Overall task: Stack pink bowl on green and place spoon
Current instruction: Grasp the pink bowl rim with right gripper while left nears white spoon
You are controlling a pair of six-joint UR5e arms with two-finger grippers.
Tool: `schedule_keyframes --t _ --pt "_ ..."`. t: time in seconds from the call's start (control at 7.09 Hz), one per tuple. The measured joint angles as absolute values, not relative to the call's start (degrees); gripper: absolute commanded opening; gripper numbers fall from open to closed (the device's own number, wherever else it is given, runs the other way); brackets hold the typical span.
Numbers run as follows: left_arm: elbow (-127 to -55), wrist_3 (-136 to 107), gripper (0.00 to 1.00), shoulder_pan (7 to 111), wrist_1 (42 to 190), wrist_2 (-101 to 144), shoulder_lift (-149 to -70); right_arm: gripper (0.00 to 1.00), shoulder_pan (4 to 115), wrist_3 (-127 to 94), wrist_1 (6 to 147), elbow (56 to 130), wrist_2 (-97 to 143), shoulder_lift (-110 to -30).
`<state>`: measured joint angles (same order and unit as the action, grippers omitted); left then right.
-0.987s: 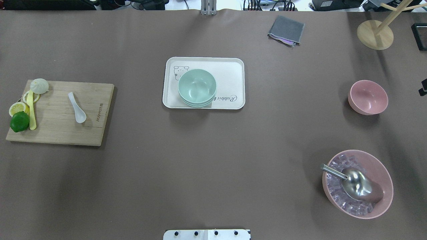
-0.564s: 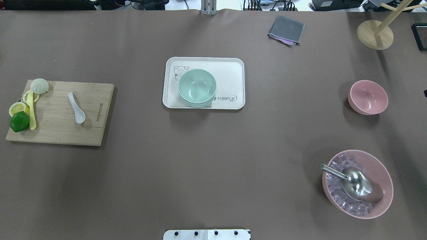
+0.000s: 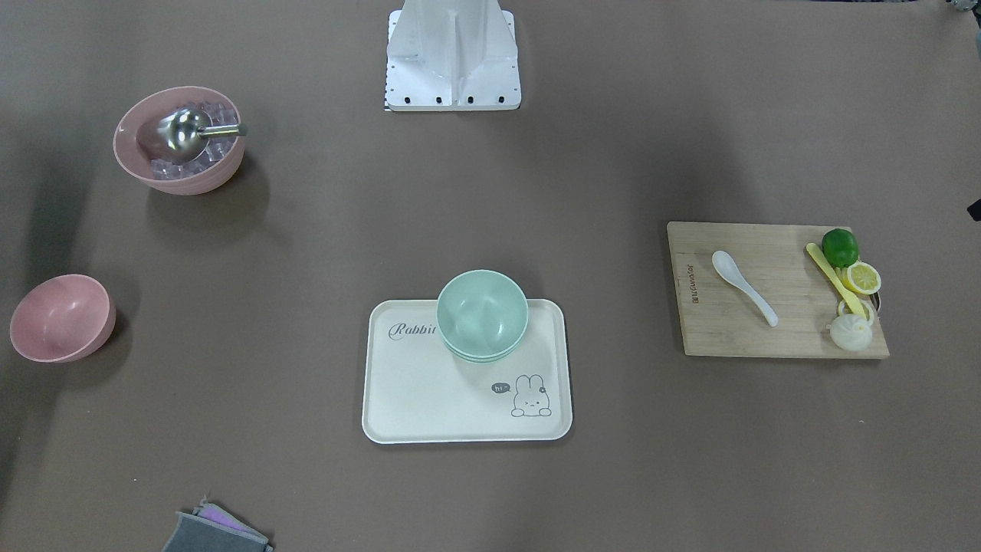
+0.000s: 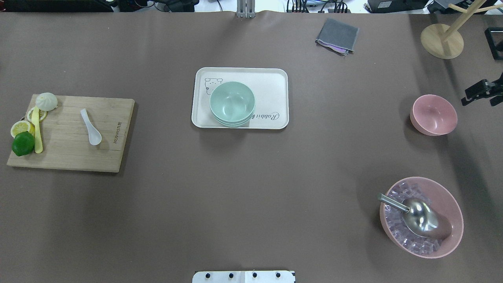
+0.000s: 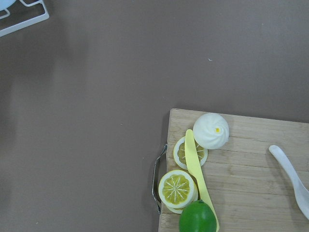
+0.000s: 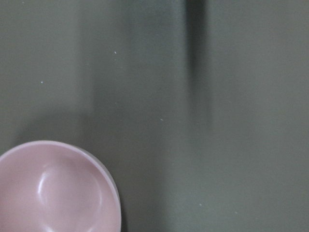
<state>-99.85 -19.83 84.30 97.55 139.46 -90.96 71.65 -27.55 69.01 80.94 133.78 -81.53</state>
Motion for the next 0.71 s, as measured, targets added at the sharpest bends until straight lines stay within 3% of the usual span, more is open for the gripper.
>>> schedule_keyframes --t 0.14,0.28,0.71 --pt "-99.8 -20.5 0.99 83.9 98.0 139.5 -91.0 0.53 69.2 -31.4 66.4 80.0 133.1 -80.9" --pt "-99.8 -20.8 0.99 83.7 98.1 139.4 -91.0 0.01 67.4 -33.5 65.0 79.4 131.8 -80.7" --pt "-99.5 -21.0 0.98 83.3 98.2 139.5 -91.1 0.0 66.0 -34.5 64.3 77.9 131.7 -80.8"
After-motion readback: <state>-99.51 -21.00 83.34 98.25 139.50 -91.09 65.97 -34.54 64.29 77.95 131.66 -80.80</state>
